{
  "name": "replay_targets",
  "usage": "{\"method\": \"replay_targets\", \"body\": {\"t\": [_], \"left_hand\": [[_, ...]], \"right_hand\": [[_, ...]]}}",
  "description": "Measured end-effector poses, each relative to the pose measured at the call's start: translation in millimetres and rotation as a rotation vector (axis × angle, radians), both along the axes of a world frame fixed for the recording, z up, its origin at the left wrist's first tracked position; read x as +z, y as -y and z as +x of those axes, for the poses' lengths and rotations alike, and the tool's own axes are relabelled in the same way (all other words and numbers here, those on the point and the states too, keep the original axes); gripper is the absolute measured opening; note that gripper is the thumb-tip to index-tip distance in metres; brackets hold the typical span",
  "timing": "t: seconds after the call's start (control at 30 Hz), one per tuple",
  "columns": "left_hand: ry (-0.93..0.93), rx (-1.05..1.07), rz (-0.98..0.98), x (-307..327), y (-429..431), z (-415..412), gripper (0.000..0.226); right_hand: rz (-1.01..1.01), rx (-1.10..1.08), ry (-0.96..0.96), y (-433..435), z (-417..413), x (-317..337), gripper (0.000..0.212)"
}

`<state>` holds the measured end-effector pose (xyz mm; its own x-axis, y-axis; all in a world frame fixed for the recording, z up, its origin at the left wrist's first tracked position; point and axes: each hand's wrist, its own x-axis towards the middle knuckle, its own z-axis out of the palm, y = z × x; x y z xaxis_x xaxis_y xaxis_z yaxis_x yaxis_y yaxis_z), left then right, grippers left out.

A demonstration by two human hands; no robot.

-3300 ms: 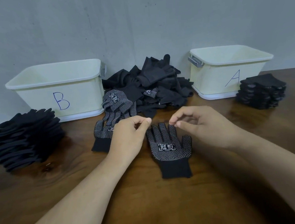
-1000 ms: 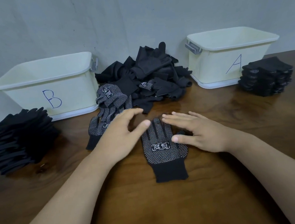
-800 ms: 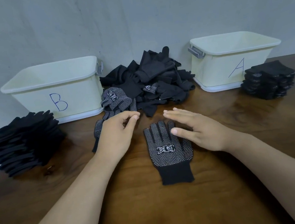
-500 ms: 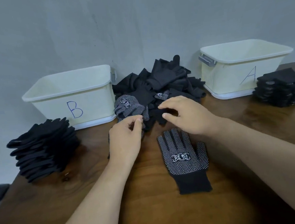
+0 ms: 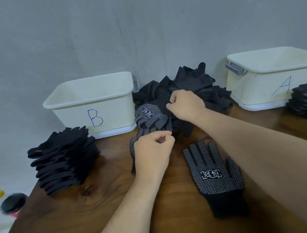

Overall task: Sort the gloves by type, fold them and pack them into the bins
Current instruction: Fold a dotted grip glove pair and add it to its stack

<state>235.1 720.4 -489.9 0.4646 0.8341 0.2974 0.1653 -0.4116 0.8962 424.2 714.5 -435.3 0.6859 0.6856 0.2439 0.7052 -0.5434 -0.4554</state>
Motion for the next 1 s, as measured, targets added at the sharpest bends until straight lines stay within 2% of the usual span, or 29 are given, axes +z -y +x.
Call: {"method": "replay_targets", "body": {"t": [0.13,0.3,0.43,0.63,0.77,1.0], "left_hand": [[0.012,-0.008,-0.019,5,3,-3,0.017],[0.011,-0.031,-0.016,8,7,-5,0.016],[-0.017,-0.038,0.014,10,11,-3,0.016],[-0.058,-0.085,0.095,6,8,-4,0.011],[-0.080,-0.097,0.080,9,8,-4,0.007],[-0.143,-0.103,0.085,2,3,4,0.038]], "right_hand": [[0.277,0.078,-0.220,2,-5,20,0.016],[0.607,0.213,-0.625,23,-2,61,0.010],[0.747,0.291,-0.678,51,7,90,0.011],[0.709,0.304,-0.614,94,17,101,0.016],[0.695,0.390,-0.705,112,21,89,0.003],[0.654,0.459,-0.788,116,17,70,0.008]]}}
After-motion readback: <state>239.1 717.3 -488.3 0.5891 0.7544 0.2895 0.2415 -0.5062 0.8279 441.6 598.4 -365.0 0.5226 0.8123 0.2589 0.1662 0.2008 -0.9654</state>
